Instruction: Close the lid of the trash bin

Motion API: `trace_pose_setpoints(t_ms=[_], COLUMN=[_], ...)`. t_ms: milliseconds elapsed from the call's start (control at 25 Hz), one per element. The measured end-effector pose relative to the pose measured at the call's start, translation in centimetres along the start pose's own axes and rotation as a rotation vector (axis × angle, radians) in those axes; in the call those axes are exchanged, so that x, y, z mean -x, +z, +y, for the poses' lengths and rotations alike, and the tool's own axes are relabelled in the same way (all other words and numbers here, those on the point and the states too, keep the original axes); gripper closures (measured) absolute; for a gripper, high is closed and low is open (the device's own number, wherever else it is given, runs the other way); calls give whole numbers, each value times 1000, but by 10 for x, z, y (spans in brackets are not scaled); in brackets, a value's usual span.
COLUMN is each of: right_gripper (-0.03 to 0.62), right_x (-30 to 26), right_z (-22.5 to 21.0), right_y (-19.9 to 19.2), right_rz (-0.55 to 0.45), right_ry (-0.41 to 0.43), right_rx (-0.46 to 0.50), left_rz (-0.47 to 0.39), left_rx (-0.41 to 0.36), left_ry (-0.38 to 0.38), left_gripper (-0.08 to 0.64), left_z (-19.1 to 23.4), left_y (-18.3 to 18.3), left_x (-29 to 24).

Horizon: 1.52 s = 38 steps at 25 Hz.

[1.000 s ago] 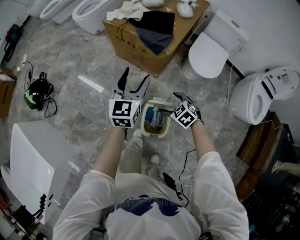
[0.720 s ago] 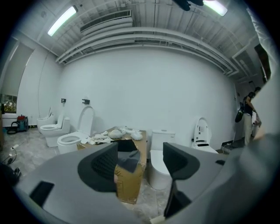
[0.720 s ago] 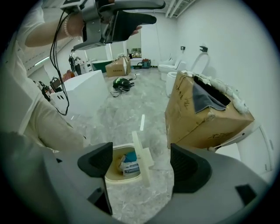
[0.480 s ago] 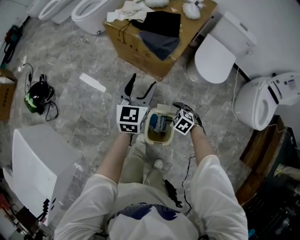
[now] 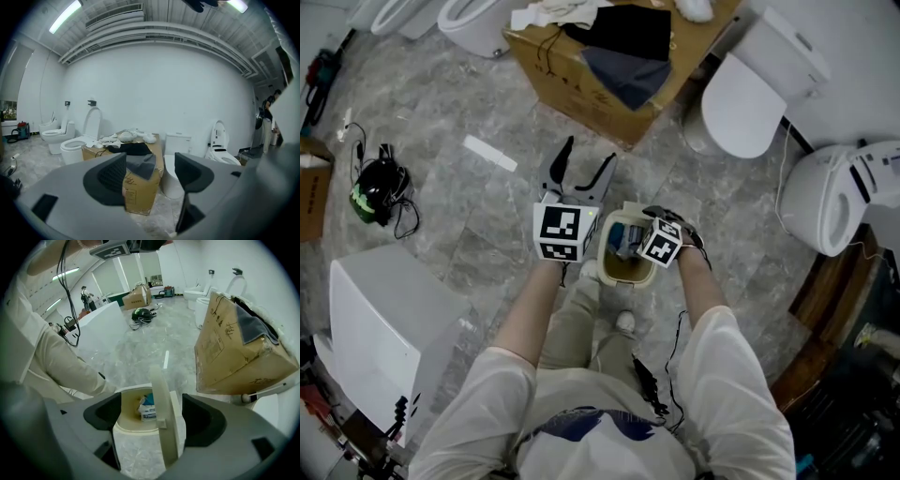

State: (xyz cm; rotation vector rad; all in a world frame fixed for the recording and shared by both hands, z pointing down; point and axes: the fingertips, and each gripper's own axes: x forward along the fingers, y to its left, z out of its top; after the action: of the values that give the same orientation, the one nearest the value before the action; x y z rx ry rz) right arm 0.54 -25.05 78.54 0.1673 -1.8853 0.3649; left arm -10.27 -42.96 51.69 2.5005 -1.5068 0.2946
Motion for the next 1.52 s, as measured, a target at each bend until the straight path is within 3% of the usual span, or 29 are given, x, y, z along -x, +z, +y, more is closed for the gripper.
trace_pose_setpoints(t_ms=[280,1520], right_gripper=[189,206], right_x=[-12,-33], right_z=[12,103], right_y=[-8,-45], right_rz=[29,-44], right_ry=[17,26], right_rx=[14,81], left_rz=[3,2], left_rx=[0,16], left_ry=[-4,65], left_gripper=[258,258], left_z=[2,-41], left_y=[-8,-45], left_x=[0,76])
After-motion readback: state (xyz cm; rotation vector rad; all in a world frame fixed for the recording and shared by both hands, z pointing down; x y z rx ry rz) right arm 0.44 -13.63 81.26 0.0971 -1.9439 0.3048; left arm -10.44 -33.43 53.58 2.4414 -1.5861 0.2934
